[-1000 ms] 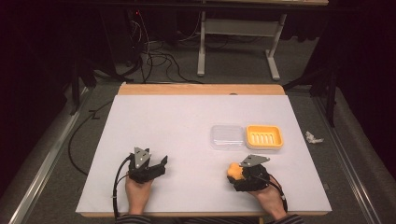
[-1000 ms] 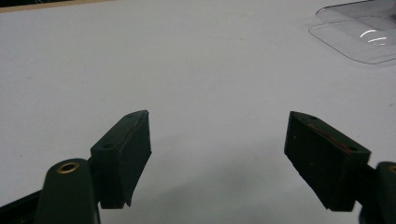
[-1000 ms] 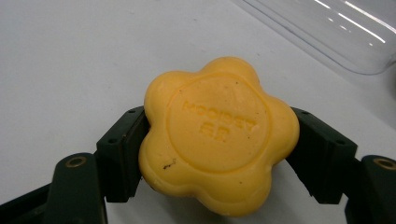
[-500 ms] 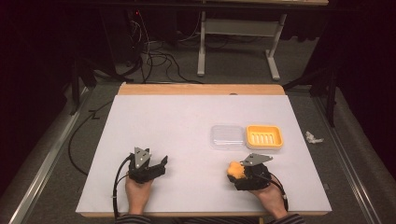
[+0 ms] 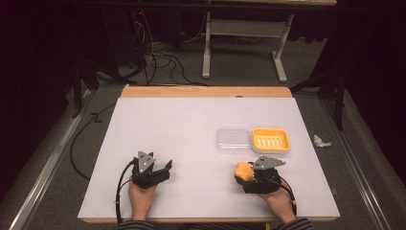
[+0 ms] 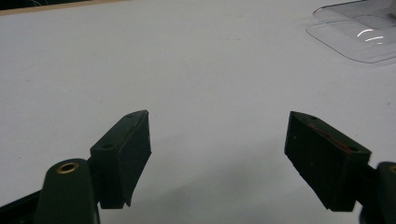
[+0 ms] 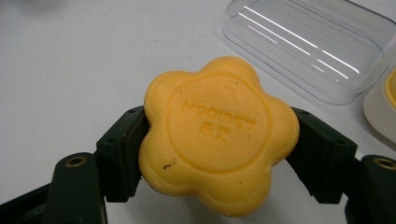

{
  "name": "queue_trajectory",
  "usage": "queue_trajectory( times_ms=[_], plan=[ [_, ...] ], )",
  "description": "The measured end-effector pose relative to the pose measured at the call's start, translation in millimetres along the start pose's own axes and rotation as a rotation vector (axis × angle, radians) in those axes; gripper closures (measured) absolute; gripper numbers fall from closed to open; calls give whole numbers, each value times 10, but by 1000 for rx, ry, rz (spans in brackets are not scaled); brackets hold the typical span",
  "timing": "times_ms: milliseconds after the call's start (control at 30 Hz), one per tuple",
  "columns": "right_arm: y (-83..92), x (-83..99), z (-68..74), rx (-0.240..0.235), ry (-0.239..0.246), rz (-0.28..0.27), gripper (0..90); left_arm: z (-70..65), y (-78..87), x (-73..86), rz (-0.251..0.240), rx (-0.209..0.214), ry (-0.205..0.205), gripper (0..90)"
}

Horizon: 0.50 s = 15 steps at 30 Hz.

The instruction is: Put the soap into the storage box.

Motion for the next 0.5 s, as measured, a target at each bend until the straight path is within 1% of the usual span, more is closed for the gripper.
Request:
queue_trajectory(
  times_ms=[167, 267, 333, 433, 500],
  plan=[
    [7, -8, -9, -6, -1, -11, 279, 2, -1, 0, 0, -3, -1, 234],
    [18, -5, -35, -2, -2, -23, 279, 3, -3, 1, 1, -3, -2, 233],
    [24, -1, -61, 13, -11, -38, 279, 2, -4, -1, -1, -2, 4, 234],
    [30, 0, -81, 12, -16, -41, 279, 2, -5, -1, -1, -2, 3, 233],
    [35, 3, -95, 20, -19, -40, 278, 3, -3, 1, 1, -3, -1, 234]
  ],
)
Point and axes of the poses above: each handheld gripper's, and its own axes: y roughly backward along the jaws, x roughly out of its underside, z roughly to its left, the point moved 2 cm from there along -y, roughly forward along the jaws, and after that the axes turned 8 degrees about x, right-handed, at the moved point
